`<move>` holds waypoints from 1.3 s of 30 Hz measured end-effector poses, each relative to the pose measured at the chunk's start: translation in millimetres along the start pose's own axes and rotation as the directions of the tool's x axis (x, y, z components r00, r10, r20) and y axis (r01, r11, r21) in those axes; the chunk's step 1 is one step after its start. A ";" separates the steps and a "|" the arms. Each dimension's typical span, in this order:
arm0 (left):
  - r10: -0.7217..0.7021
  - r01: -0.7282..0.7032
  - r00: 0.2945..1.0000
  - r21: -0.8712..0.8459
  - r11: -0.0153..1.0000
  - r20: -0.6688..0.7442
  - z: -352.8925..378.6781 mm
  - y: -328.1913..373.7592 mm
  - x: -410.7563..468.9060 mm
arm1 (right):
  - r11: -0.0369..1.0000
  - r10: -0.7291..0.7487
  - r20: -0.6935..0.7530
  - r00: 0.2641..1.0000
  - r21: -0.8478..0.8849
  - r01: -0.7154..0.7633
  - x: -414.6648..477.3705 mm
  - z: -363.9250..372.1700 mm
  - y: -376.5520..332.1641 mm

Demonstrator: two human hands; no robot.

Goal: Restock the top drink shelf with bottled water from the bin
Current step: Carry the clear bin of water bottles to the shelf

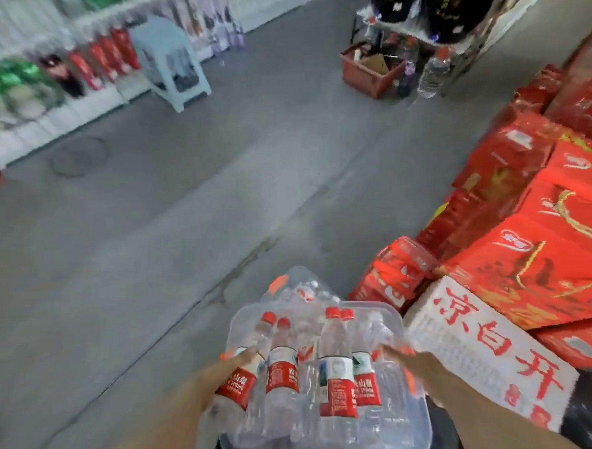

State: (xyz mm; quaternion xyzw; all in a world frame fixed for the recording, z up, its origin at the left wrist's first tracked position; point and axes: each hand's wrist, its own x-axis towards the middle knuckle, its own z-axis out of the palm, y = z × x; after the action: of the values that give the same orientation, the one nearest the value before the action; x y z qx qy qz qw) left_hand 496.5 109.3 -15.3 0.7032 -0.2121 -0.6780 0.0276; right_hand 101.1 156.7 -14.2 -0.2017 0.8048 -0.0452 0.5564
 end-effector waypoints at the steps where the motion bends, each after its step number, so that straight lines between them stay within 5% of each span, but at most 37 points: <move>1: -0.005 0.005 1.000 -0.034 0.999 0.009 -20.8 0.8 -0.5 | 1.000 -0.004 0.015 1.000 0.008 0.004 7.4 13.5 -23.3; 9: 0.055 -0.057 0.998 -0.266 0.962 -0.016 -209.7 47.2 40.2 | 0.983 -0.144 0.060 0.988 -0.104 0.150 14.2 143.8 -263.0; 22: 0.028 -0.158 0.932 -0.336 0.928 -0.361 -512.7 213.7 95.3 | 0.893 -0.274 0.198 0.941 -0.312 0.325 34.6 324.3 -637.5; 39: -0.142 -0.121 0.921 -0.614 0.780 -0.362 -822.1 440.3 197.7 | 0.686 -0.355 0.347 0.868 -0.534 0.494 95.9 526.7 -1111.3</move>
State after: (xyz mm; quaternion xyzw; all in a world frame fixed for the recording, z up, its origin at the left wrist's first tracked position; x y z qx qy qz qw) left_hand 1173.3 -561.8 7.1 0.7753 0.0387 -0.5562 0.2968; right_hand 858.6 -815.7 33.4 -0.5545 0.6409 0.1092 0.5195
